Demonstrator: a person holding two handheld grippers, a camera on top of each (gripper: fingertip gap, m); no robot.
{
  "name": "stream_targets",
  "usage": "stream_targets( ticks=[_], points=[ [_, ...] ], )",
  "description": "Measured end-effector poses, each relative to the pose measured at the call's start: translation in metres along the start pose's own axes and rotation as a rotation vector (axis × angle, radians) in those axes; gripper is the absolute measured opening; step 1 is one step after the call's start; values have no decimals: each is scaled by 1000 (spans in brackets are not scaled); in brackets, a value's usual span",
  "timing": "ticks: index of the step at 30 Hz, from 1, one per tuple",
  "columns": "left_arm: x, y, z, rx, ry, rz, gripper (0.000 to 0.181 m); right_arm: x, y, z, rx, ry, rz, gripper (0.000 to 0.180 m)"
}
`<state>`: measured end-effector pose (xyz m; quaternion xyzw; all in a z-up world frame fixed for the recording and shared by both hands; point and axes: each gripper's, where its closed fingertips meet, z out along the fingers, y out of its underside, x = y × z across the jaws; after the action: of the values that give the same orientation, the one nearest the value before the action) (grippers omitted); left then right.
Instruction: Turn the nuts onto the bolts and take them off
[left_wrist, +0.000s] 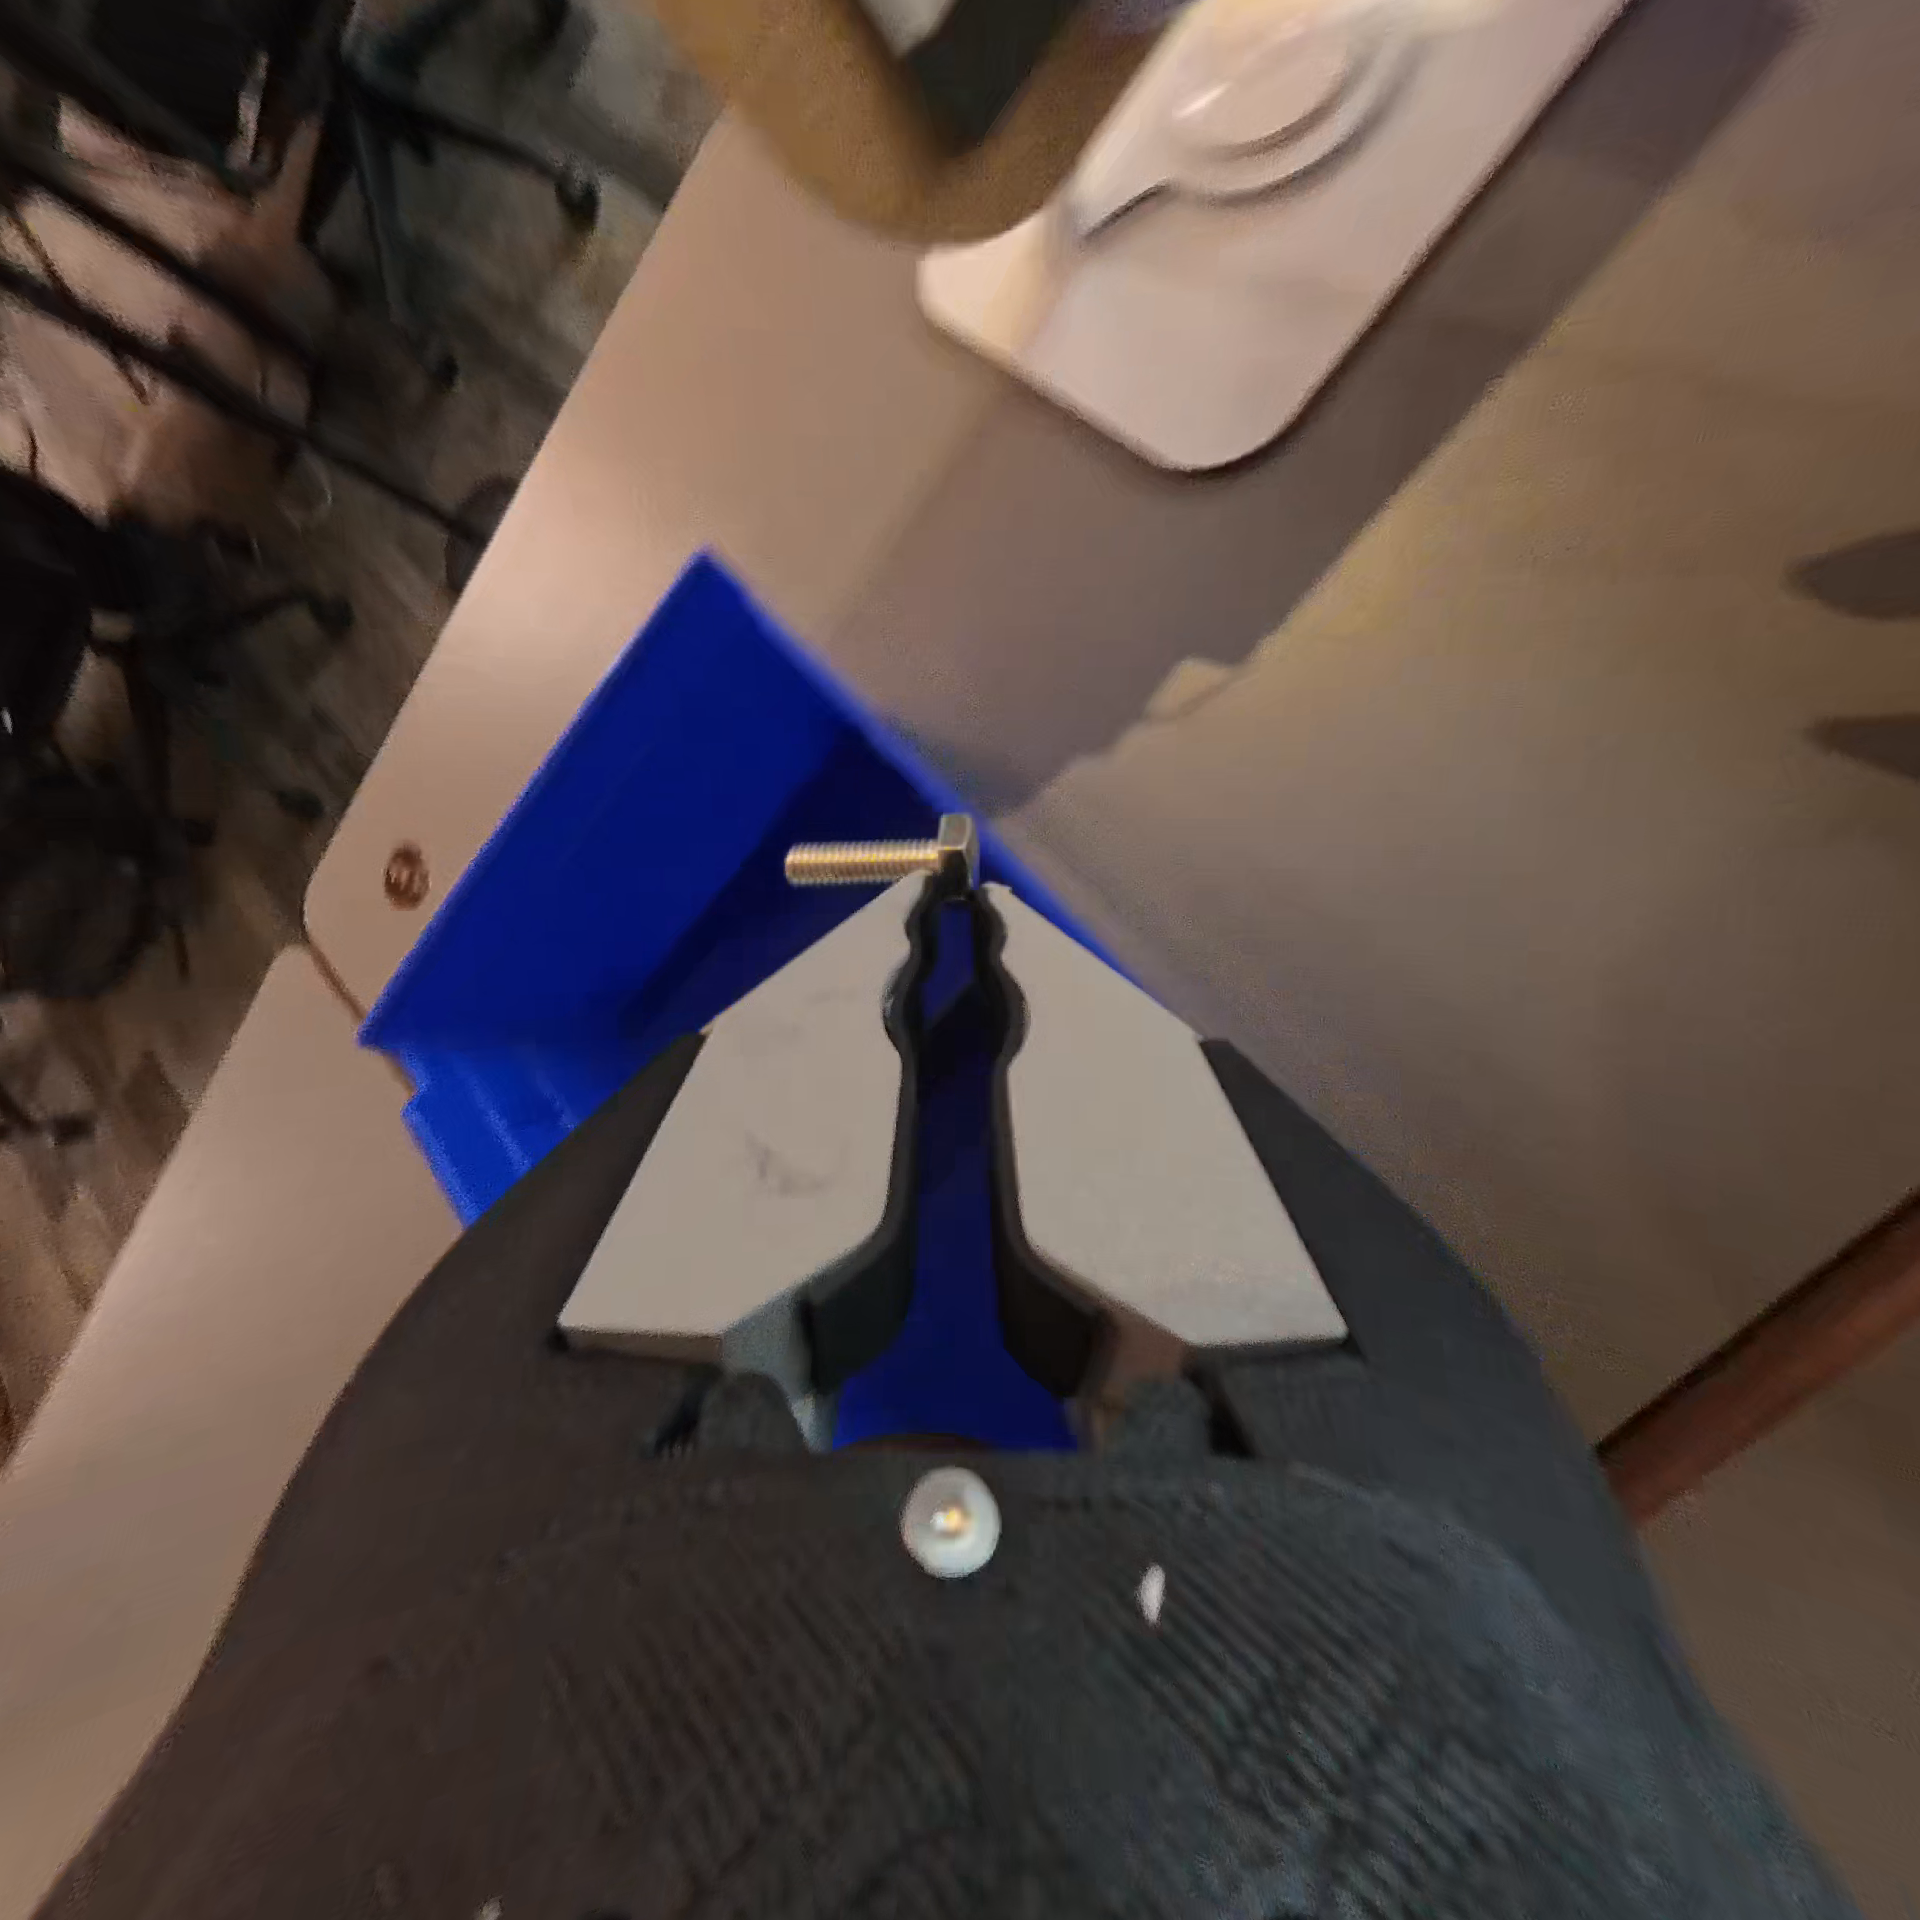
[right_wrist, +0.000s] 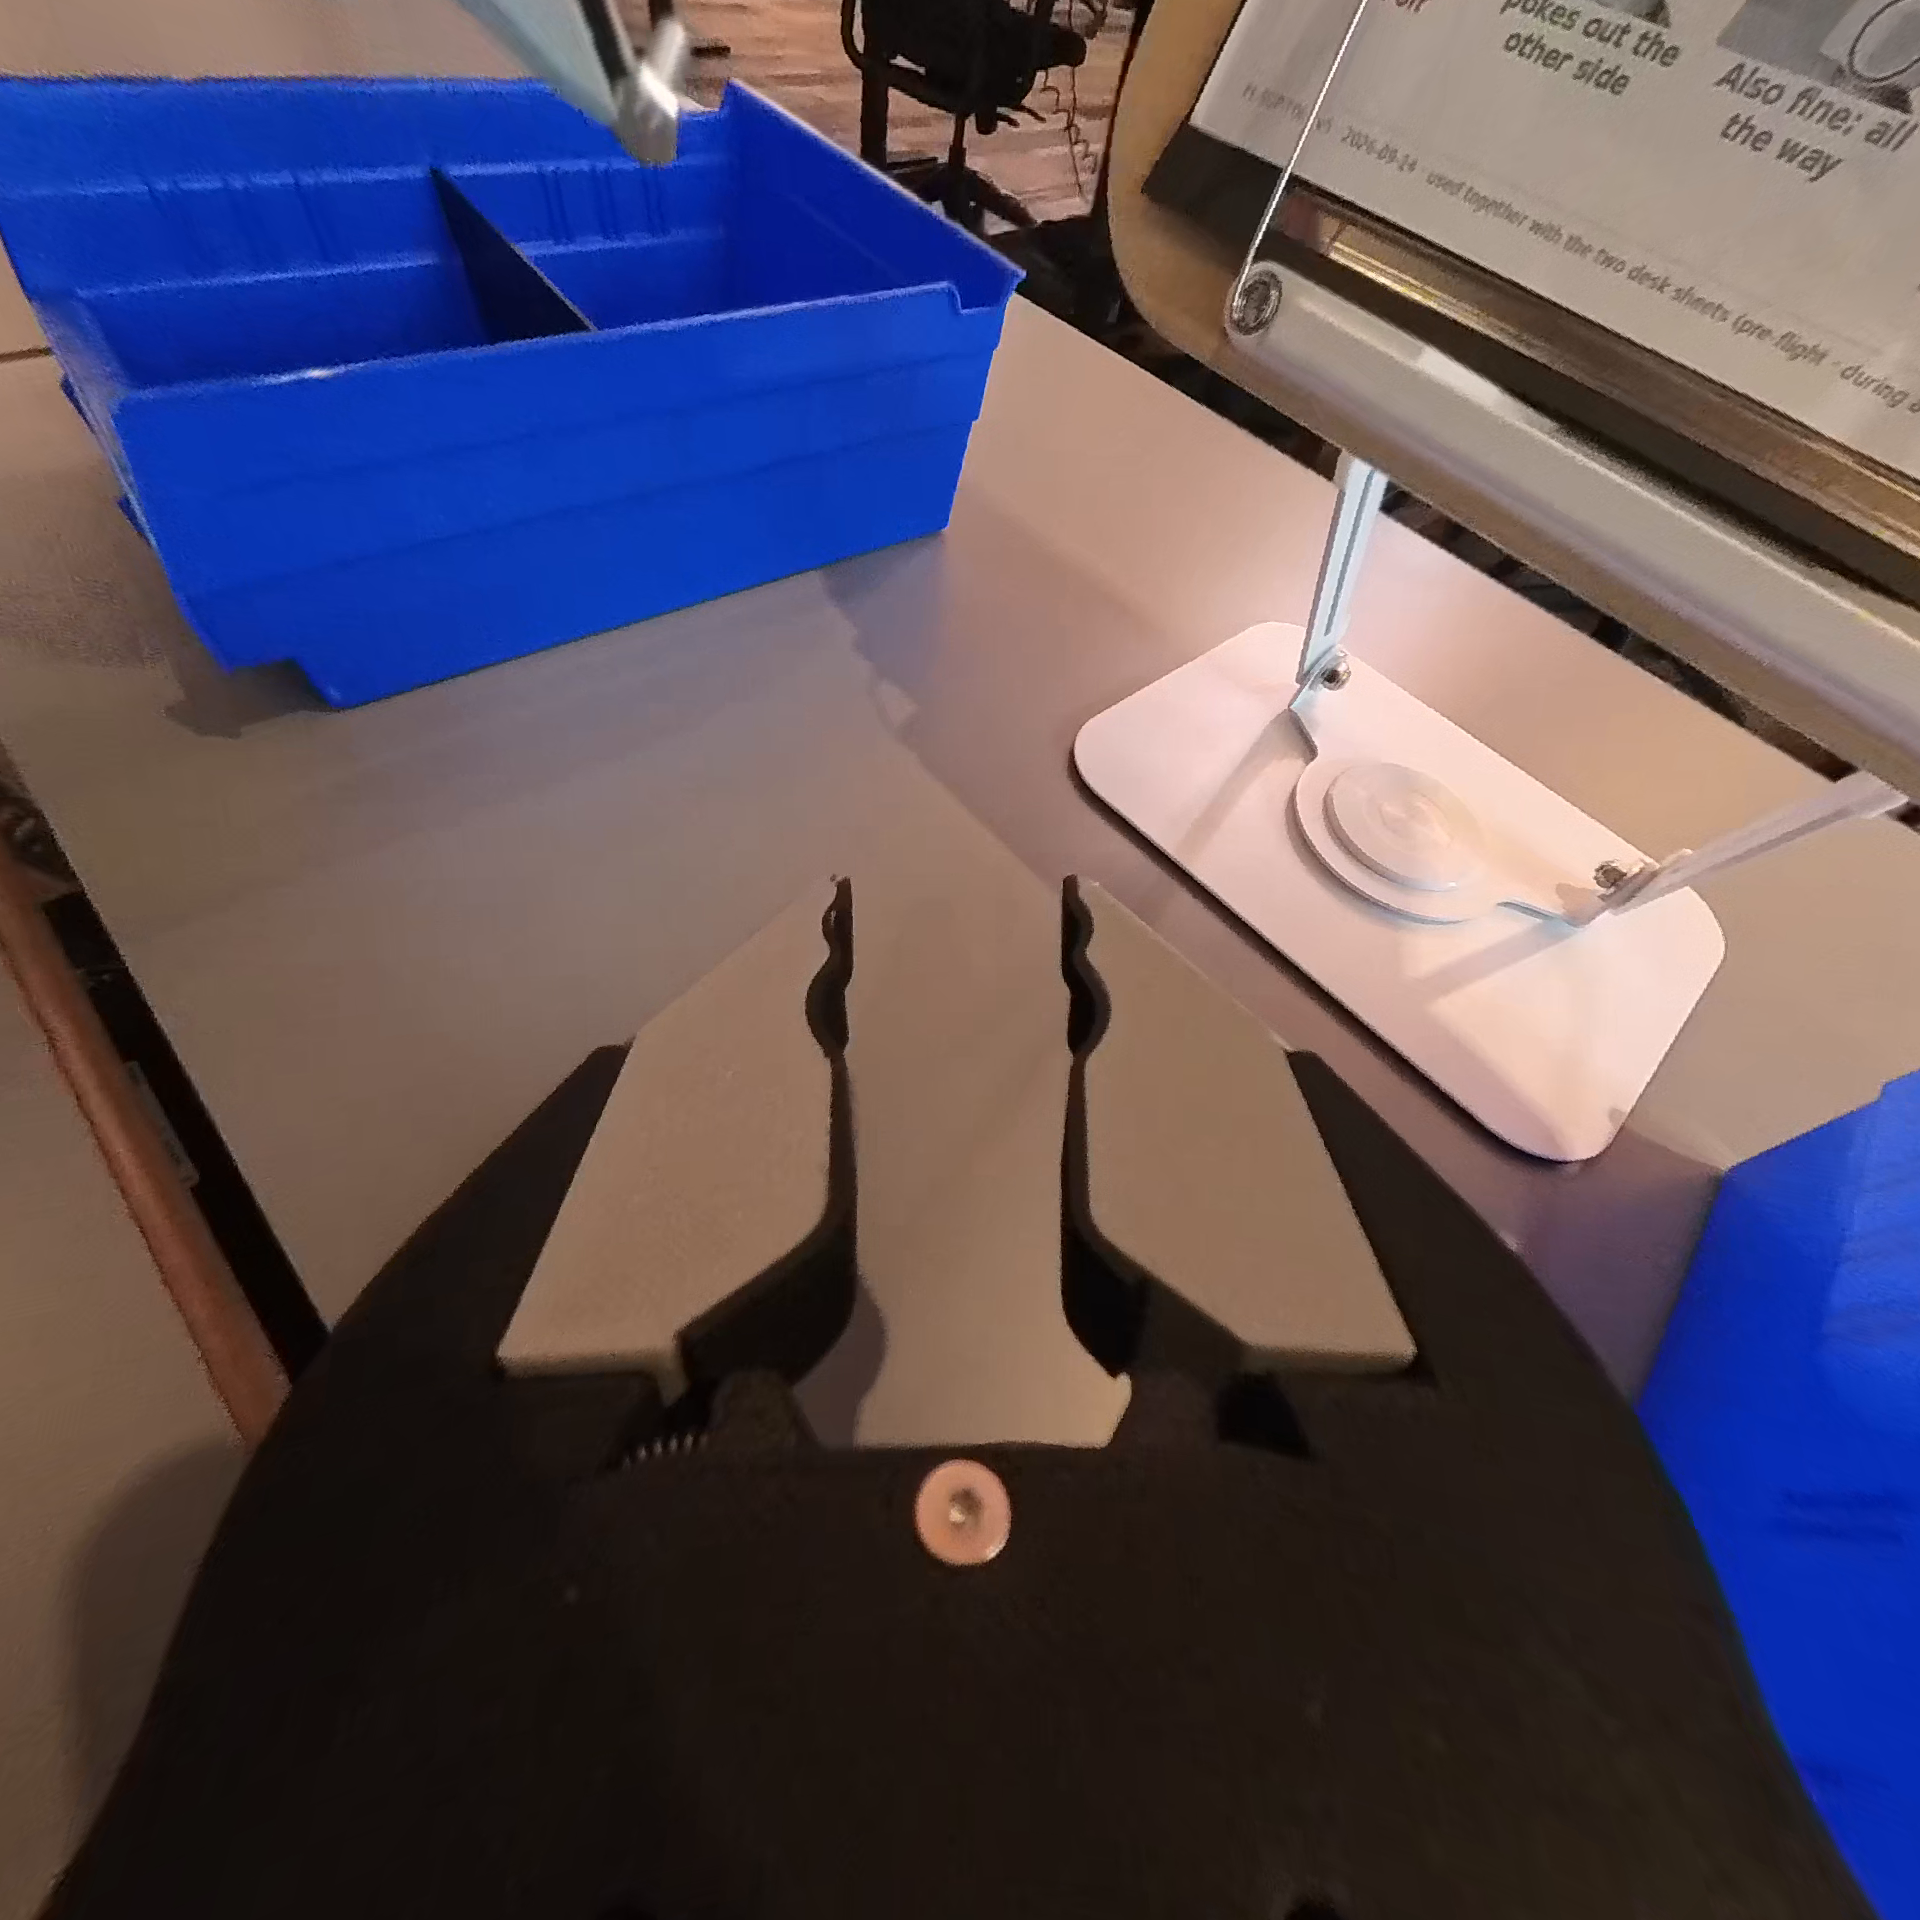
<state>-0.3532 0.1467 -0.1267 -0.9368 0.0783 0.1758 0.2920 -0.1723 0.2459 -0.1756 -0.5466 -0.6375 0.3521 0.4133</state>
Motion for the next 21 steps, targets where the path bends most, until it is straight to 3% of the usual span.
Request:
stream_targets(
  ticks=[1, 9, 14, 21],
  points=[
    [19, -7, -1, 20, 8, 46, 4, 2, 0, -2, -2, 2, 9, 37],
    [168, -22, 40, 104, 54, 372, 4, 11, 0, -9, -17, -7, 115, 38],
    [199, -18, 72, 139, -21, 498, 4, -3, 12, -1, -76, -97, 182, 38],
    [215, -16, 81, 257, 65, 474, 4, -11, 33, 13, -147, -195, 332, 41]
  ],
)
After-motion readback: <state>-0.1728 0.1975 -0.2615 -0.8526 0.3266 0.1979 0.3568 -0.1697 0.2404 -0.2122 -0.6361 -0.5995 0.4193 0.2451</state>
